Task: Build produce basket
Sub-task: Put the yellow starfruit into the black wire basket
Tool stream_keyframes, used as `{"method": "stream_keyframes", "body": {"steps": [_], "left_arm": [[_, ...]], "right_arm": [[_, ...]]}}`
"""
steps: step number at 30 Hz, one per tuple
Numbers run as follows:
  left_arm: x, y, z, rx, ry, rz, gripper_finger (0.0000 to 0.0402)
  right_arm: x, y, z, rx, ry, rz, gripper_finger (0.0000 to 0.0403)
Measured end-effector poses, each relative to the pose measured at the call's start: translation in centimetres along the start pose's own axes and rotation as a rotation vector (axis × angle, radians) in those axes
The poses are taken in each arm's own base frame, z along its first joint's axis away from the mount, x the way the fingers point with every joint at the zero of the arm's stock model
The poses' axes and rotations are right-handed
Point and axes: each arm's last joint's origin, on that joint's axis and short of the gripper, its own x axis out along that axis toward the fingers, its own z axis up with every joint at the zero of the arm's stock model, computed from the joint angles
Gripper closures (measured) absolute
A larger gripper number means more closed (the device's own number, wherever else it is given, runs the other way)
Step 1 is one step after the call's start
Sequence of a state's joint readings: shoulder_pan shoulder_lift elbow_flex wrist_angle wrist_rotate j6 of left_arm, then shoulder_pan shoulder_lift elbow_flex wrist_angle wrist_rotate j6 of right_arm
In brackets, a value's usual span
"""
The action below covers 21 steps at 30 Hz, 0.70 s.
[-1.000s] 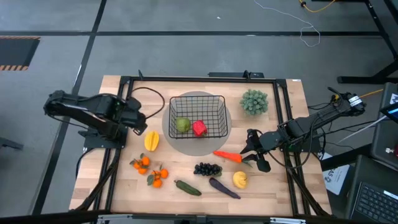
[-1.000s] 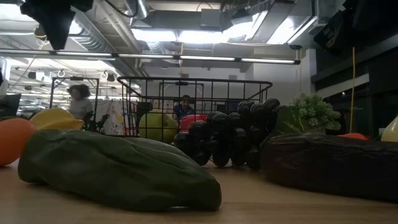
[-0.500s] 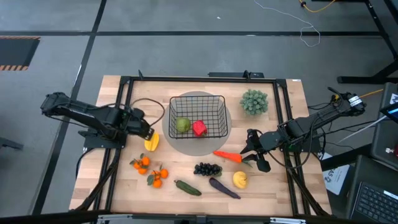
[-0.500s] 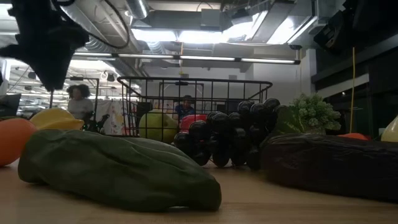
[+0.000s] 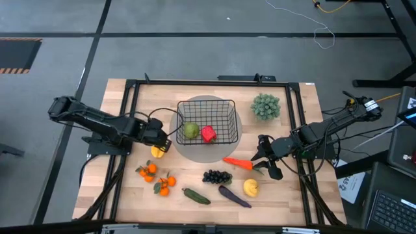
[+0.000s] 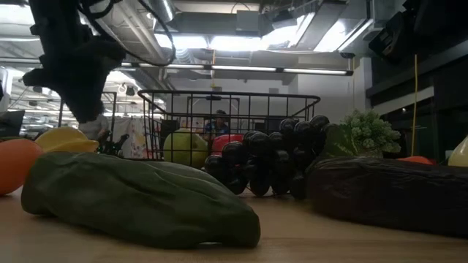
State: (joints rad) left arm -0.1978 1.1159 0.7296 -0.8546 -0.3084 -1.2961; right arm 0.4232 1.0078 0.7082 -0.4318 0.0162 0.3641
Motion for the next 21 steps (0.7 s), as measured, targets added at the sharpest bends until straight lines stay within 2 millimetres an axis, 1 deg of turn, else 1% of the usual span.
{"method": "stream_keyframes", "body": {"steps": [6, 12, 21], "left_arm": [[0.8, -0.2, -0.5, 0.037, 0.091, 0.033, 0.0308], [1.2, -0.4, -0.7, 0.036, 0.115, 0.051, 0.0308], [2.1, -0.9, -1.9, 0.093, 0.143, 0.096, 0.0308]], "right_arm": [[0.0, 0.0, 0.0, -0.001, 0.005, -0.002, 0.0269], [0.0, 0.0, 0.0, -0.001, 0.005, -0.002, 0.0269], [0.0, 0.0, 0.0, -0.002, 0.005, -0.002, 0.0269]]}}
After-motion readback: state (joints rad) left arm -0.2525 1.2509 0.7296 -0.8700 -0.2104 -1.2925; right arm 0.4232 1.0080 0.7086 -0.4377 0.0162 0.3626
